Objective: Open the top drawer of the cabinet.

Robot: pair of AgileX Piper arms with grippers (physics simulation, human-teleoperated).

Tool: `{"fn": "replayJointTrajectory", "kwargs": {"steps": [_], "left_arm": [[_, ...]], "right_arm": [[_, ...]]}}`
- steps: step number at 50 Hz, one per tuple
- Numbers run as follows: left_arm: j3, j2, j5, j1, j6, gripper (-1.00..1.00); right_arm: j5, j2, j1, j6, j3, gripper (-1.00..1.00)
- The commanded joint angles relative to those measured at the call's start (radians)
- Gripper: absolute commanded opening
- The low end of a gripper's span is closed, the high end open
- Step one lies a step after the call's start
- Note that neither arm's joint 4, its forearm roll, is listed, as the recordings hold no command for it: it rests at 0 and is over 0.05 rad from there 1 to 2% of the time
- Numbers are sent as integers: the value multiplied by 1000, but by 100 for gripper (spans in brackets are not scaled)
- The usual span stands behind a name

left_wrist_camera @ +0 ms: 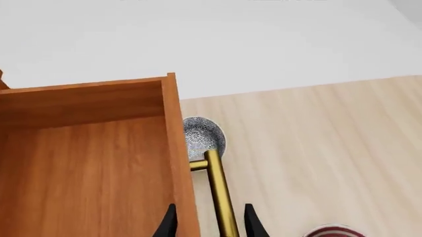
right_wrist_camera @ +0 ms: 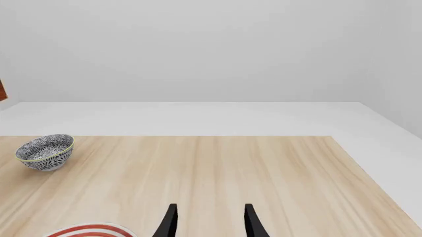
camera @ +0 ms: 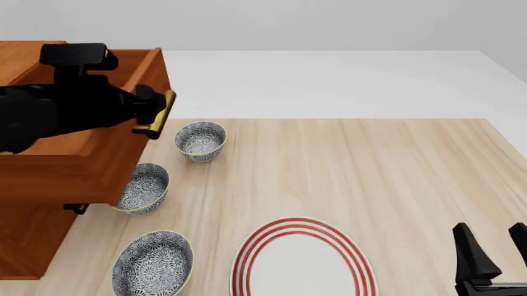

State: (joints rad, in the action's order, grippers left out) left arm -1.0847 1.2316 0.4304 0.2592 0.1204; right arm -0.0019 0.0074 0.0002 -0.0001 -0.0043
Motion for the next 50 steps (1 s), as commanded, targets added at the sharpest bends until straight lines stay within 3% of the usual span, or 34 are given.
{"fn": "replayJointTrajectory", "kwargs": {"steps": [1,31,50], "left_arm": [[110,144,4,39,-80,100],[140,158,-26,127,-51,100],[102,109,6,132,-45,100]], "right_arm": [[0,0,0,0,0,100],[0,0,0,0,0,100],[0,0,0,0,0,100]]}}
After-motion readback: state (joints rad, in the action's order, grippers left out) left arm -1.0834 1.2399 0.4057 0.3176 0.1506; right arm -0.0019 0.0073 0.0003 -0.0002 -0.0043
